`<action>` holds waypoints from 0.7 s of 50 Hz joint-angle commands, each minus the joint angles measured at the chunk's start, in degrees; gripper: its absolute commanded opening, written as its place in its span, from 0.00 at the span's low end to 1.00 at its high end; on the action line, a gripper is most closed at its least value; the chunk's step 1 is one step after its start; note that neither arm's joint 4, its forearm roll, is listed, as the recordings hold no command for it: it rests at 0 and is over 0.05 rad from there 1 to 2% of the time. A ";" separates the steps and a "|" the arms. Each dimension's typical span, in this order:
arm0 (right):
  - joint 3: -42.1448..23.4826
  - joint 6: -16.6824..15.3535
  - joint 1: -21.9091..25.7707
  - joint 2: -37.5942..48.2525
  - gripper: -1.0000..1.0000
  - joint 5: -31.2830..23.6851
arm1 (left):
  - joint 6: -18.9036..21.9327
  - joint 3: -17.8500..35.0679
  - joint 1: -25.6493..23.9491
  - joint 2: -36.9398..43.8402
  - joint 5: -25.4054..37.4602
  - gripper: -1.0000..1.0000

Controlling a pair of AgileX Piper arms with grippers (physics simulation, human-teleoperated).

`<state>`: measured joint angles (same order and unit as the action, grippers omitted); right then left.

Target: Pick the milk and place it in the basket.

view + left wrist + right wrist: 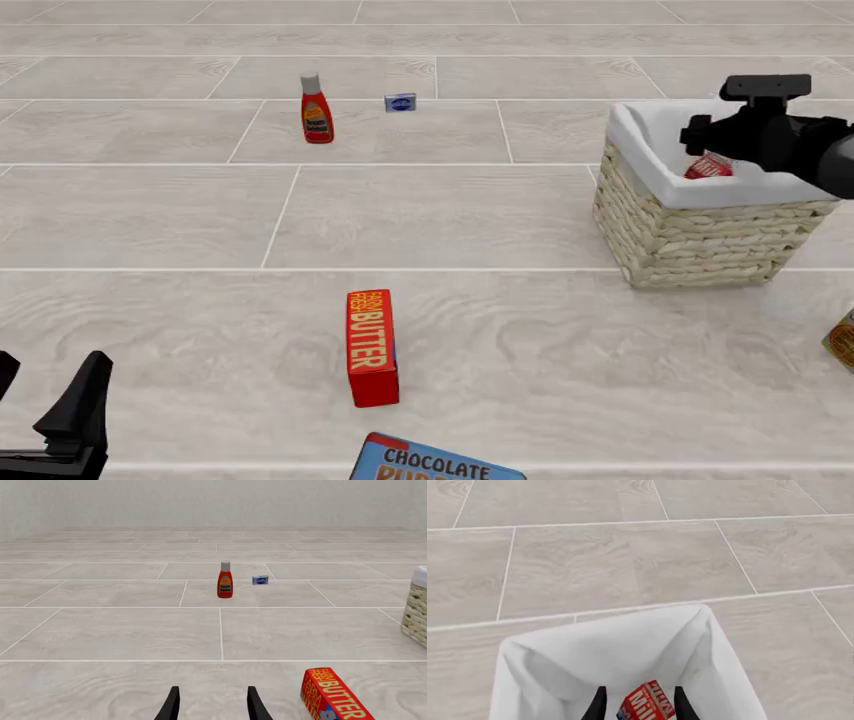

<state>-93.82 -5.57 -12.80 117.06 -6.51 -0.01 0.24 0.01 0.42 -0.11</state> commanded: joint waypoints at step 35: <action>18.38 0.03 2.03 -19.41 1.00 6.79 | -0.01 0.00 0.01 0.00 0.00 1.00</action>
<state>-83.51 -5.75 -11.55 105.14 -2.94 -0.01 0.25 0.01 0.42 -0.11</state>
